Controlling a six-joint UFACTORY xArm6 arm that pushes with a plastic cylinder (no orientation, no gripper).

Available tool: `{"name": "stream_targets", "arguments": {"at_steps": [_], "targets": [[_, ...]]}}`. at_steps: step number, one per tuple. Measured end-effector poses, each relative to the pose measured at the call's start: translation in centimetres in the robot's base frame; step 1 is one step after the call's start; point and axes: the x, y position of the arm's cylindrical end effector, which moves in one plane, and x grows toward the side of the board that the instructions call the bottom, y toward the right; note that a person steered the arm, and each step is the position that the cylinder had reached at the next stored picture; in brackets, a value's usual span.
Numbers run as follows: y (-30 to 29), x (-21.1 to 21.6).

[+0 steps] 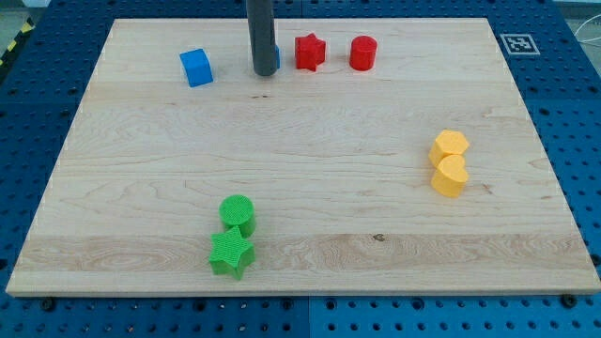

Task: Move the blue cube right a bit

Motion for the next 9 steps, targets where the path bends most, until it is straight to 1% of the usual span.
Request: {"name": "stream_targets", "arguments": {"at_steps": [4, 6, 7, 8, 9], "targets": [[-1.4, -0.5], [-1.3, -0.1], [-1.3, 3.5], [-3.7, 5.8], [-9.1, 5.3]]}}
